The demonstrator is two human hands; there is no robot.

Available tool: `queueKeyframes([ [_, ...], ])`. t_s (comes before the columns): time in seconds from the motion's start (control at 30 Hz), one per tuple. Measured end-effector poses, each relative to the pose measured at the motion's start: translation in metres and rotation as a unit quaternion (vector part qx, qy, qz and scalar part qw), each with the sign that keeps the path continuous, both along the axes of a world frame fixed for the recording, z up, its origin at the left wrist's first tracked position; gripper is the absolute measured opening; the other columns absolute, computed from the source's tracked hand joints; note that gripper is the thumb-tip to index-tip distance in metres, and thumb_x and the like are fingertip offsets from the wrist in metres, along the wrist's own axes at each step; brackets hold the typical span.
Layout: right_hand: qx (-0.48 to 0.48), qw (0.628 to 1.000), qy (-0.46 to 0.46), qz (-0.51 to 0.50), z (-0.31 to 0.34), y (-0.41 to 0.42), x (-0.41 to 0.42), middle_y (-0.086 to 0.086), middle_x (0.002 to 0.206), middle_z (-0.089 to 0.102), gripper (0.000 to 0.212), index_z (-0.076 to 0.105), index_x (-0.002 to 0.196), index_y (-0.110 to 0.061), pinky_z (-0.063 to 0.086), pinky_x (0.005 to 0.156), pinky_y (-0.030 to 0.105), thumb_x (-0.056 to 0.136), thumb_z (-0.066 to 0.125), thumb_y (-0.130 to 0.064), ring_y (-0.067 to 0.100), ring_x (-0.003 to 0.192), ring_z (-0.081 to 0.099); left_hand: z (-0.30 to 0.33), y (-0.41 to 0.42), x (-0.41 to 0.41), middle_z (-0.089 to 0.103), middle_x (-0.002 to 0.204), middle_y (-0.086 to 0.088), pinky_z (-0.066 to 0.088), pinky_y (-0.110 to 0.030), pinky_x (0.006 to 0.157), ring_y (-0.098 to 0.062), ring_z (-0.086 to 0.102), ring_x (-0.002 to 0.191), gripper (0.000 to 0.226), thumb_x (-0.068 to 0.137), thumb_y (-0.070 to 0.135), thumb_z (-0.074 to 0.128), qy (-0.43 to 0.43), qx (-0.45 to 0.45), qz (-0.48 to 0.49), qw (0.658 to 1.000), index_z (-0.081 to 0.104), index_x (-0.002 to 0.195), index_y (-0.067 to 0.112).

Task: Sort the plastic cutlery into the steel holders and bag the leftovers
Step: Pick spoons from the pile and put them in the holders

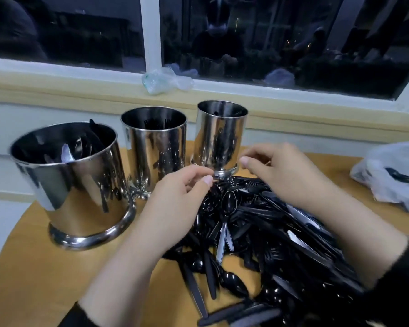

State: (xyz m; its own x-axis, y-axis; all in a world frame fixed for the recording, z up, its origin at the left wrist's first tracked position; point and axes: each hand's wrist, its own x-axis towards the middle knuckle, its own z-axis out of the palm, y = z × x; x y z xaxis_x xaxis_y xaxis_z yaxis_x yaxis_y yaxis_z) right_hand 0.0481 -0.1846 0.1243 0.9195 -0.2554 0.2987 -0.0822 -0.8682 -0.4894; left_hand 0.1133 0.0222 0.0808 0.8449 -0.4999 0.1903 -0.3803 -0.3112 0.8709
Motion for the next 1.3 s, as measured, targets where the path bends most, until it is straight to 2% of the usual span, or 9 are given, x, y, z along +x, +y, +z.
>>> queueKeyframes([
  [0.2, 0.008, 1.000, 0.017, -0.019, -0.041, 0.015, -0.073, -0.030, 0.097, 0.067, 0.013, 0.070, 0.107, -0.040, 0.043, 0.081, 0.010, 0.098, 0.061, -0.041, -0.012, 0.095, 0.058, -0.019, 0.009, -0.025, 0.064, 0.085, 0.029, 0.038, -0.003, 0.066, 0.018, 0.056, 0.084, 0.018, 0.104, 0.036, 0.055, -0.058, 0.047, 0.021, 0.997, 0.070, 0.113, 0.040],
  [0.37, 0.006, 0.999, 0.012, -0.034, -0.058, 0.019, -0.078, -0.025, 0.110, 0.065, 0.020, 0.069, 0.117, -0.035, 0.044, 0.094, 0.019, 0.099, 0.060, -0.036, -0.004, 0.104, 0.057, -0.029, 0.009, -0.031, 0.066, 0.102, 0.023, 0.043, -0.016, 0.078, 0.004, 0.059, 0.092, 0.022, 0.104, 0.036, 0.056, -0.094, 0.117, 0.013, 0.989, 0.069, 0.121, 0.035],
  [0.5, -0.001, 1.000, 0.003, -0.024, -0.065, 0.023, -0.071, -0.024, 0.113, 0.062, 0.023, 0.068, 0.122, -0.034, 0.033, 0.090, 0.005, 0.100, 0.059, -0.032, -0.005, 0.108, 0.053, -0.035, -0.004, -0.034, 0.064, 0.108, 0.017, 0.046, -0.034, 0.097, -0.009, 0.057, 0.107, 0.026, 0.102, 0.043, 0.057, -0.173, 0.187, -0.004, 0.967, 0.068, 0.123, 0.034],
  [0.63, -0.010, 1.000, 0.013, -0.002, -0.072, 0.026, -0.066, -0.023, 0.118, 0.063, 0.026, 0.067, 0.125, -0.033, 0.041, 0.101, 0.021, 0.102, 0.055, -0.030, -0.001, 0.115, 0.054, -0.041, -0.019, -0.033, 0.054, 0.101, 0.013, 0.037, -0.035, 0.097, -0.013, 0.051, 0.105, 0.037, 0.099, 0.056, 0.055, -0.210, 0.294, -0.009, 0.932, 0.067, 0.125, 0.032],
  [0.73, -0.002, 1.000, 0.009, 0.002, -0.078, 0.025, -0.066, -0.026, 0.117, 0.061, 0.026, 0.067, 0.124, -0.034, 0.034, 0.094, 0.005, 0.103, 0.053, -0.029, -0.005, 0.113, 0.051, -0.045, -0.026, -0.032, 0.047, 0.099, 0.011, 0.032, -0.036, 0.093, -0.017, 0.050, 0.106, 0.043, 0.098, 0.061, 0.055, -0.211, 0.332, 0.003, 0.919, 0.066, 0.127, 0.031],
  [0.87, 0.025, 1.000, -0.012, 0.001, -0.082, 0.025, -0.065, -0.028, 0.113, 0.061, 0.025, 0.070, 0.121, -0.033, 0.029, 0.089, -0.004, 0.104, 0.053, -0.025, -0.009, 0.110, 0.049, -0.047, -0.030, -0.031, 0.048, 0.097, 0.011, 0.035, -0.035, 0.095, -0.016, 0.051, 0.102, 0.037, 0.096, 0.059, 0.060, -0.208, 0.316, 0.022, 0.925, 0.067, 0.115, 0.029],
  [1.1, 0.059, 0.997, -0.041, -0.006, -0.084, 0.025, -0.066, -0.029, 0.110, 0.063, 0.024, 0.071, 0.117, -0.035, 0.035, 0.089, 0.000, 0.102, 0.054, -0.027, -0.010, 0.110, 0.054, -0.051, -0.028, -0.033, 0.052, 0.080, 0.010, 0.036, -0.031, 0.076, -0.014, 0.055, 0.082, 0.025, 0.098, 0.046, 0.062, -0.176, 0.270, 0.039, 0.946, 0.060, 0.082, 0.027],
  [1.23, 0.074, 0.995, -0.061, -0.013, -0.083, 0.025, -0.068, -0.029, 0.107, 0.064, 0.023, 0.071, 0.116, -0.035, 0.035, 0.087, -0.001, 0.102, 0.055, -0.028, -0.012, 0.108, 0.054, -0.046, -0.022, -0.031, 0.056, 0.065, 0.009, 0.034, -0.019, 0.051, -0.005, 0.051, 0.059, 0.026, 0.098, 0.042, 0.063, -0.089, 0.127, 0.047, 0.987, 0.059, 0.076, 0.028],
  [1.3, 0.072, 0.995, -0.074, -0.014, -0.083, 0.025, -0.069, -0.029, 0.107, 0.064, 0.022, 0.072, 0.115, -0.033, 0.034, 0.088, -0.001, 0.101, 0.056, -0.028, -0.013, 0.108, 0.054, -0.042, -0.017, -0.031, 0.054, 0.059, 0.013, 0.036, -0.016, 0.051, -0.003, 0.046, 0.054, 0.028, 0.098, 0.040, 0.064, -0.060, 0.023, 0.058, 0.996, 0.060, 0.076, 0.023],
])
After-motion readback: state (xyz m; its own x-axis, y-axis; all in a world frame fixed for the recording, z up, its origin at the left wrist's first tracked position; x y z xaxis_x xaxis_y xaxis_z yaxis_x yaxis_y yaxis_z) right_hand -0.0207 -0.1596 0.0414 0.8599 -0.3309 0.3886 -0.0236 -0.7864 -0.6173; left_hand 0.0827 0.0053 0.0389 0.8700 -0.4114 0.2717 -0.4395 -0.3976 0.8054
